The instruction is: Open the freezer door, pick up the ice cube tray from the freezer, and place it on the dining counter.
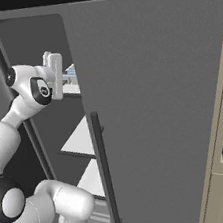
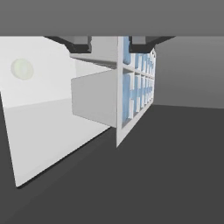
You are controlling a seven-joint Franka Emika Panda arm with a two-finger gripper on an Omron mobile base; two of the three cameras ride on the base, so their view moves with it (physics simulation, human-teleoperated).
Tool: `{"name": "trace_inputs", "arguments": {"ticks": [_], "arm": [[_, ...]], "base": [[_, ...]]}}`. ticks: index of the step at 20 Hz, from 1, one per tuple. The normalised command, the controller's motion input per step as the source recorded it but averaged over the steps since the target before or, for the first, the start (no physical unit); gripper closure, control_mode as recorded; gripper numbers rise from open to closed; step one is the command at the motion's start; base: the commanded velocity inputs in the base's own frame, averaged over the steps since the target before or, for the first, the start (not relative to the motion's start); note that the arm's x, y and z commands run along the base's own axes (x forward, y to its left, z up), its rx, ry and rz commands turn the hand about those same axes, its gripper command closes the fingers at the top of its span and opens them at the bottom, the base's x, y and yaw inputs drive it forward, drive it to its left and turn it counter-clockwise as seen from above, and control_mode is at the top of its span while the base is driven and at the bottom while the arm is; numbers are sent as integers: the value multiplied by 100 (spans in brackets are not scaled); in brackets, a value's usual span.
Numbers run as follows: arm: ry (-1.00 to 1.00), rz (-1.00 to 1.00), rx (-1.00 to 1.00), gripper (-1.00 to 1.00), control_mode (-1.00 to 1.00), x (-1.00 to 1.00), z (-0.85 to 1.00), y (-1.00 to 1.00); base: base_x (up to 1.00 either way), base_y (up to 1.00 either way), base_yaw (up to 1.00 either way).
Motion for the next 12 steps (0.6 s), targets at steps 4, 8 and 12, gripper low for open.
{"name": "trace_inputs", "arguments": {"ticks": [4,8,12], "arm": [[0,0,0,100,-100,0,0,0],[-5,0,0,100,-100,-17,5,0],[-12,0,0,100,-100,-44,18,0]], "base": [[0,0,0],[0,0,0],[0,0,0]]}}
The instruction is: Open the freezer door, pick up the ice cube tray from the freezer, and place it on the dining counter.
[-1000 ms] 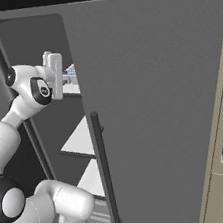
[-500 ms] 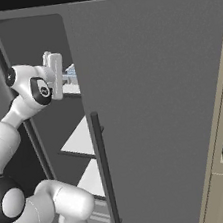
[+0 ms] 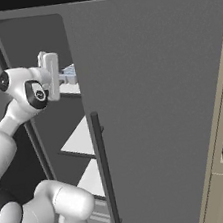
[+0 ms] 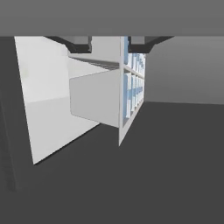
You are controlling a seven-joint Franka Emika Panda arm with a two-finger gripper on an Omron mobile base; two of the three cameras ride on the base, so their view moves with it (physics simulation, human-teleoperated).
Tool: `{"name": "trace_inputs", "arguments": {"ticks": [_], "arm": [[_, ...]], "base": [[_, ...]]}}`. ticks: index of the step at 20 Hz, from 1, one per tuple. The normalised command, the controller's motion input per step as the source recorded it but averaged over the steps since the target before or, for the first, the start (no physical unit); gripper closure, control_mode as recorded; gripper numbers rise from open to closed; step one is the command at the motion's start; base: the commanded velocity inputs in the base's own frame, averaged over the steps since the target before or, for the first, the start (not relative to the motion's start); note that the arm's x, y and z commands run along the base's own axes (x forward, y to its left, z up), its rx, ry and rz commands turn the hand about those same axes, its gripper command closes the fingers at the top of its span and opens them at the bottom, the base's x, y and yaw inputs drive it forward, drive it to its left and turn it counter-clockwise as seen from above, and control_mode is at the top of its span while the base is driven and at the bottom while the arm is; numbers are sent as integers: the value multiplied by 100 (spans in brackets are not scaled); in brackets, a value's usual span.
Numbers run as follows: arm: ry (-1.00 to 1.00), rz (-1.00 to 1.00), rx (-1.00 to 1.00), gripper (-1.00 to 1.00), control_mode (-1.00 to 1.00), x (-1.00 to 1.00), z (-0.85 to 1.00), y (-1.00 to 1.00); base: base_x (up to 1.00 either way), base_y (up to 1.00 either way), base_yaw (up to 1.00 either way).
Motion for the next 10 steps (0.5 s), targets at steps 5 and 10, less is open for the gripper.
{"name": "trace_inputs", "arguments": {"ticks": [5,10], "arm": [[-11,0,0,100,-100,-48,18,0],[-5,1,0,100,-100,-50,18,0]], "base": [[0,0,0],[0,0,0]]}}
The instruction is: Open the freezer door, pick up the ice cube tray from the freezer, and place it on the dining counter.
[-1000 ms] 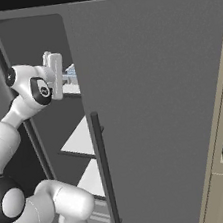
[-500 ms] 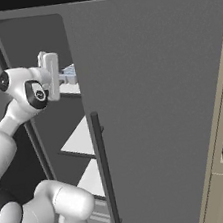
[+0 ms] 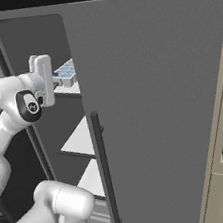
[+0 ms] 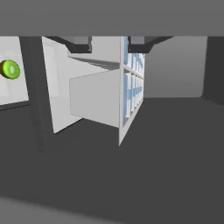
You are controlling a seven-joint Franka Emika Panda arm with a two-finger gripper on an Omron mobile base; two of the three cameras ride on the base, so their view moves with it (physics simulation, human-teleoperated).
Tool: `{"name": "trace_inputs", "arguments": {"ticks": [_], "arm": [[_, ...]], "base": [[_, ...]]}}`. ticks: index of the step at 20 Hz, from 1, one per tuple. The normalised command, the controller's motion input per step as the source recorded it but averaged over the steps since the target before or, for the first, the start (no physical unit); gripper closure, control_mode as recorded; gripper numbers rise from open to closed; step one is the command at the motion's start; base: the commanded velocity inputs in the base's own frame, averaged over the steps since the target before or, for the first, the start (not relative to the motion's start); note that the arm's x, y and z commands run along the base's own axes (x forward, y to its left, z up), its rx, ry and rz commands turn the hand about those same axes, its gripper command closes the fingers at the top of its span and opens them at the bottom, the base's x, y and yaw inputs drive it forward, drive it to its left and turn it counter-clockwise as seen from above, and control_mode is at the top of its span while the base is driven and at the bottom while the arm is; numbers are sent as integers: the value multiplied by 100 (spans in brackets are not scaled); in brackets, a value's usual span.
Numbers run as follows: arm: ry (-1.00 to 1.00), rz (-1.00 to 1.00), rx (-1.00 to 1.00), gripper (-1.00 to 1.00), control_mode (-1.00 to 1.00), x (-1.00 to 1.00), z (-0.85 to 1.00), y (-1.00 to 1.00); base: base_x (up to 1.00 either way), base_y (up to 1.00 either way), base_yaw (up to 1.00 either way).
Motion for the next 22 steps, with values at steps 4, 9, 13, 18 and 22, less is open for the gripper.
{"name": "trace_inputs", "arguments": {"ticks": [4,9,13,18,22], "arm": [[0,2,0,100,-100,-42,13,0],[0,1,0,100,-100,-29,27,0],[0,0,0,100,-100,-32,28,7],[0,0,0,100,-100,-29,17,19],[2,0,0,100,-100,-31,3,21]], "base": [[0,0,0],[0,0,0],[0,0,0],[0,0,0],[0,0,0]]}}
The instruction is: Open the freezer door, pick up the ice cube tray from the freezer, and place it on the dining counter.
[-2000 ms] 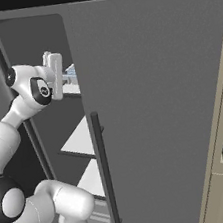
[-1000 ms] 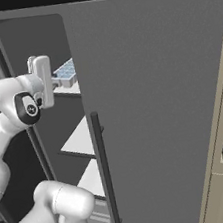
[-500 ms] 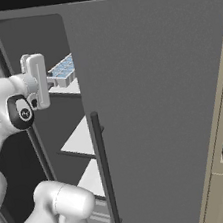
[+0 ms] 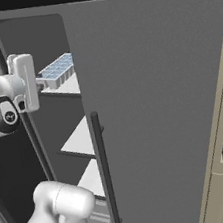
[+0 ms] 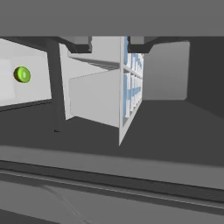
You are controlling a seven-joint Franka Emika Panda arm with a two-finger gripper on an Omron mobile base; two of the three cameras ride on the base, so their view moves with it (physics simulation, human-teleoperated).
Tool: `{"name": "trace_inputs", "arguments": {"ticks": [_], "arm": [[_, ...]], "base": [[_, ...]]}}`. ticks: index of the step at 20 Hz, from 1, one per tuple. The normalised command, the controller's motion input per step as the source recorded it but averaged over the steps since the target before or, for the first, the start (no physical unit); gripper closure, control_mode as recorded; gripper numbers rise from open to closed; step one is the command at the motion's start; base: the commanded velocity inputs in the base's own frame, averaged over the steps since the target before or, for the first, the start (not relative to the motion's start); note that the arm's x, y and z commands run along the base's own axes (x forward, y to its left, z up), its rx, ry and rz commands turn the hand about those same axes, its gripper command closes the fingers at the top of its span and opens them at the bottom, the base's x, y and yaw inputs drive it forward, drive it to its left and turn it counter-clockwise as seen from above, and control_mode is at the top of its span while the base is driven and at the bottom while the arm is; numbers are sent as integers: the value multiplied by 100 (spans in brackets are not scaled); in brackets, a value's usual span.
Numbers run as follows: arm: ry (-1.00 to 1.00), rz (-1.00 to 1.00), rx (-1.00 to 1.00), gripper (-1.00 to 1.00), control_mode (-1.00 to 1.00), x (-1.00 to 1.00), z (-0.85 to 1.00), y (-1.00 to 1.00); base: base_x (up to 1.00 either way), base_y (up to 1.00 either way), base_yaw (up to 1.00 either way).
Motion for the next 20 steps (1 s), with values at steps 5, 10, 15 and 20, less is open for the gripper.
{"name": "trace_inputs", "arguments": {"ticks": [5,10,15,20], "arm": [[4,3,0,100,-100,-44,1,5],[1,3,0,100,-100,-54,0,0],[1,7,0,100,-100,-66,0,0],[1,6,0,100,-100,-56,0,0]], "base": [[0,0,0],[0,0,0],[0,0,0],[0,0,0]]}}
